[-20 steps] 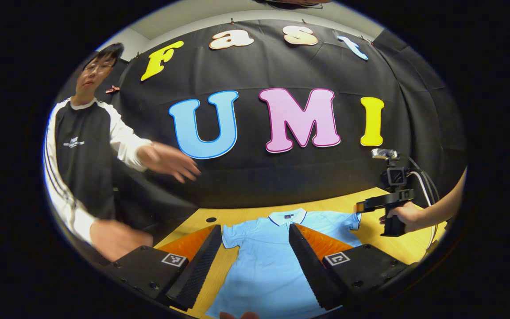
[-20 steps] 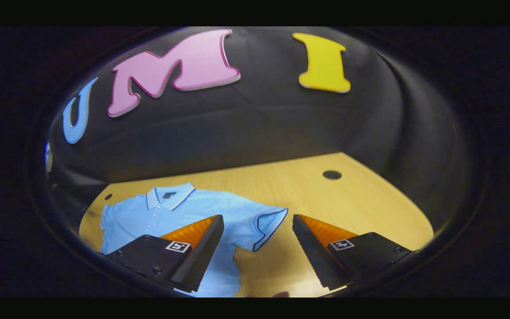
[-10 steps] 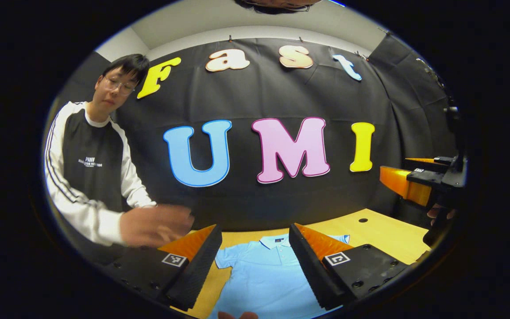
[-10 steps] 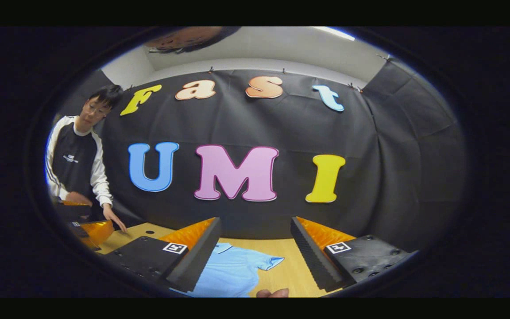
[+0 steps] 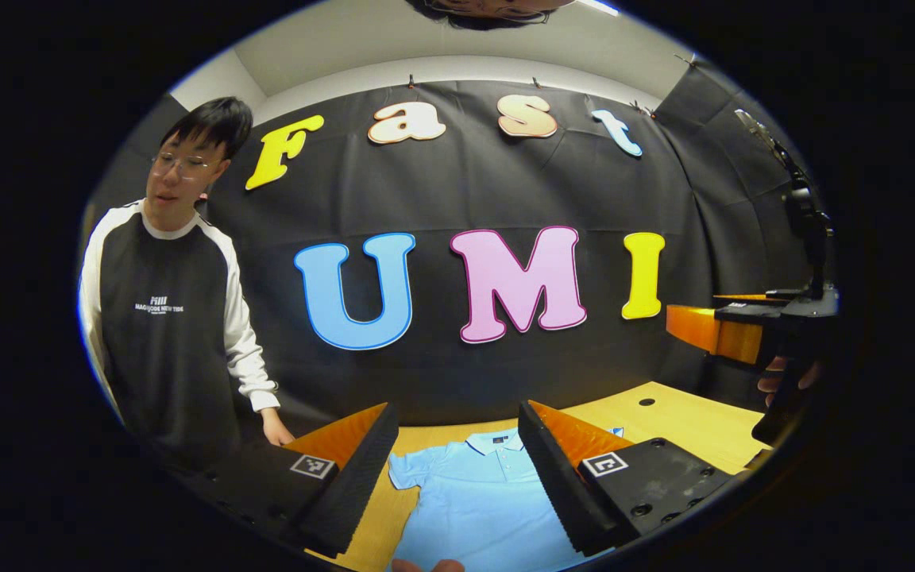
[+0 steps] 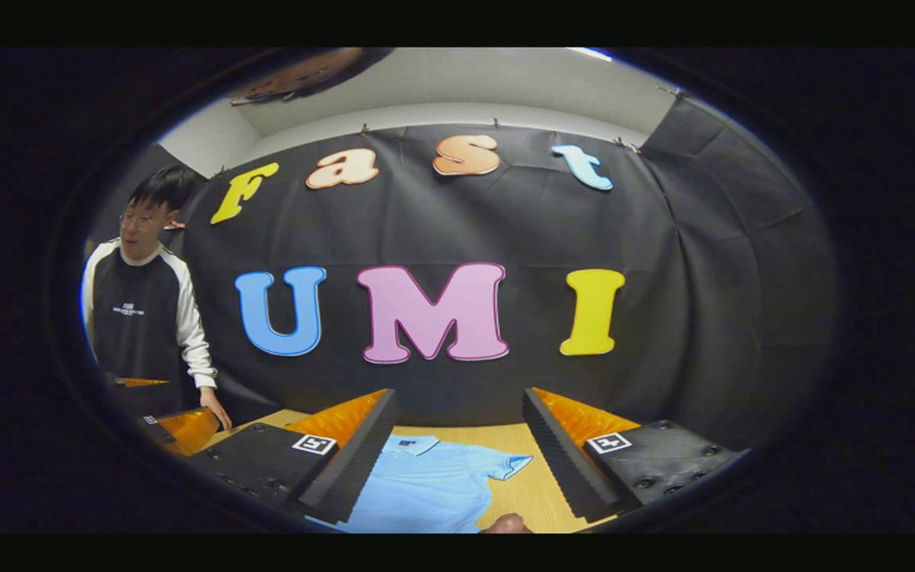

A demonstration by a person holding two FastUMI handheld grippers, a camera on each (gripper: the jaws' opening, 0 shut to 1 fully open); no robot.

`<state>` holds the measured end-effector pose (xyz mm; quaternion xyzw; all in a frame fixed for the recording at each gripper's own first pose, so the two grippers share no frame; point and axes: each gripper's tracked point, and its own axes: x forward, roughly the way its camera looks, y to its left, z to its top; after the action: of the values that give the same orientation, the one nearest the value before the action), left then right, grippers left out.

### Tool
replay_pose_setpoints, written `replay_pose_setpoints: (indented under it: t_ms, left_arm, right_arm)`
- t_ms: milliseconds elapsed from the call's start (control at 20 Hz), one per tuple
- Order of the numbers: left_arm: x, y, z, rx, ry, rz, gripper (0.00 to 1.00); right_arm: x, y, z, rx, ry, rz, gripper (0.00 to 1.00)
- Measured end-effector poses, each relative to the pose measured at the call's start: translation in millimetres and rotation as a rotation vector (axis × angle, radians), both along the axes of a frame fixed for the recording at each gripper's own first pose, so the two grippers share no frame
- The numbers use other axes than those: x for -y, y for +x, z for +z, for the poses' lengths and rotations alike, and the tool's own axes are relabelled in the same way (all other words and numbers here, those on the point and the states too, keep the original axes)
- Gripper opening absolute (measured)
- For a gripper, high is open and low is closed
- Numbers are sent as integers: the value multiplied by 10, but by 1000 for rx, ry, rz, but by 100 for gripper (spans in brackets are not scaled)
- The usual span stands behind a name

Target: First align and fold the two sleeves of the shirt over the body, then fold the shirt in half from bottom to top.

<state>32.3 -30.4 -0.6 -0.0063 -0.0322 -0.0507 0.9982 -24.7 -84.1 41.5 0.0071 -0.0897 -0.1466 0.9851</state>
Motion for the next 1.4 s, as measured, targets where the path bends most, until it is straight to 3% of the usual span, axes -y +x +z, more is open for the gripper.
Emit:
replay_pose_setpoints:
  t_ms: [150,200,250,500,800,950,1400]
  left_arm:
    - [-36,-75,74,11,-1,2,97]
    - [-67,-107,111,13,-4,11,97]
    - [-81,-128,143,19,-10,19,97]
    - [-140,-243,286,46,-21,88,97]
    - [-51,-213,141,-5,-29,58,97]
    - [-99,-166,196,13,-41,67,97]
    - [-197,-9,434,53,-216,41,98]
  right_arm:
    - [-135,28,60,64,-17,42,100]
    - [-165,34,20,36,-25,55,94]
    - [-184,18,-13,15,-38,65,98]
    - [-235,43,324,106,-96,89,98]
    - [-17,409,-190,-103,-36,75,94]
    - [121,581,-384,-164,-41,76,97]
    - [10,730,-309,-120,-25,130,97]
